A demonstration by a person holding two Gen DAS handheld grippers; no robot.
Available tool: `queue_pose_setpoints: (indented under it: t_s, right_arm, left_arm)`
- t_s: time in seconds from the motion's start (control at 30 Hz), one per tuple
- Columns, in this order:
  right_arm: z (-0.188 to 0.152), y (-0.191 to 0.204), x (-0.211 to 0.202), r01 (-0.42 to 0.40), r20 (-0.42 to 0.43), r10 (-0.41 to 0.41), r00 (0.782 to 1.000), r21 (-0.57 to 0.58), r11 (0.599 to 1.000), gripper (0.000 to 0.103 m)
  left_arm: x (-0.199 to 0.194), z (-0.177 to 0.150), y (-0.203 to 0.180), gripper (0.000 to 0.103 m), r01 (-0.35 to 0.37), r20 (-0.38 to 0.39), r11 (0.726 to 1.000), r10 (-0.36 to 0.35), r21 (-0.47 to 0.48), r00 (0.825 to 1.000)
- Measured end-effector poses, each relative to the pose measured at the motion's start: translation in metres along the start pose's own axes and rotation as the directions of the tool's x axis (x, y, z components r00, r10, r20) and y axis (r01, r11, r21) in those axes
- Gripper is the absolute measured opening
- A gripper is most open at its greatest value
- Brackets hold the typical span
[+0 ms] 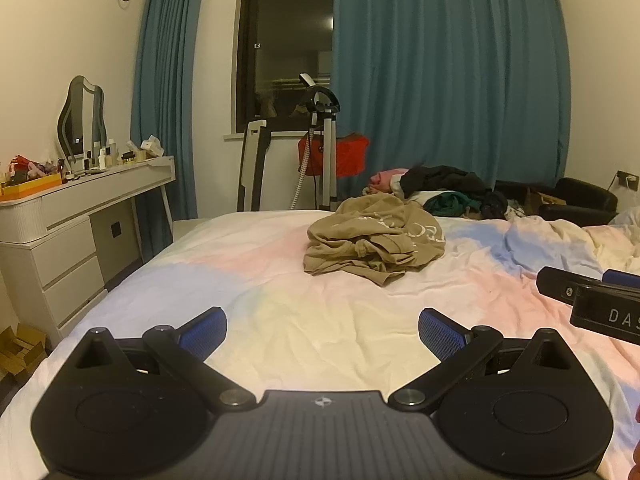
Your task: Fold clothes
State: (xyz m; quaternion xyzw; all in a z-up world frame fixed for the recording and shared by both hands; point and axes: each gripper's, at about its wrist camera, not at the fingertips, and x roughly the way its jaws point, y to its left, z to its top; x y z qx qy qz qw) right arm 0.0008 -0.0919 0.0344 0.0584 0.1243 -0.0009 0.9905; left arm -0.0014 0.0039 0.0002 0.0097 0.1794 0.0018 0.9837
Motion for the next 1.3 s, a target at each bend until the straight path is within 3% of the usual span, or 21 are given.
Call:
queue_pose_setpoints:
  t_s: [1.03,1.2,1.3]
  right_arm:
    - [0.001,-0.001,-0.001,0.002,-0.048,-0.002,0.999,0.002,1.000,0.093]
    - [0.008,-0.008,-0.015,0.008,-0.032,-0.006,0.999,0.063,0.998,0.093]
    - [0.009,-0.011,-0.022,0.002,-0.005,-0.002,1.000,0.094,0.996,0.093]
  left_arm:
    - [0.007,-0.012,-0.013,0.103,-0.011,-0.014,1.000,0.011,0.019,1.000]
    - [0.045,-0.008,-0.020,0.103,-0.031,-0.078,0.998,0.035,0.048,0.996]
    - [0.090,-0.002,-0.029,0.102,0.002,-0.133,0.997,0.009,0.083,0.991]
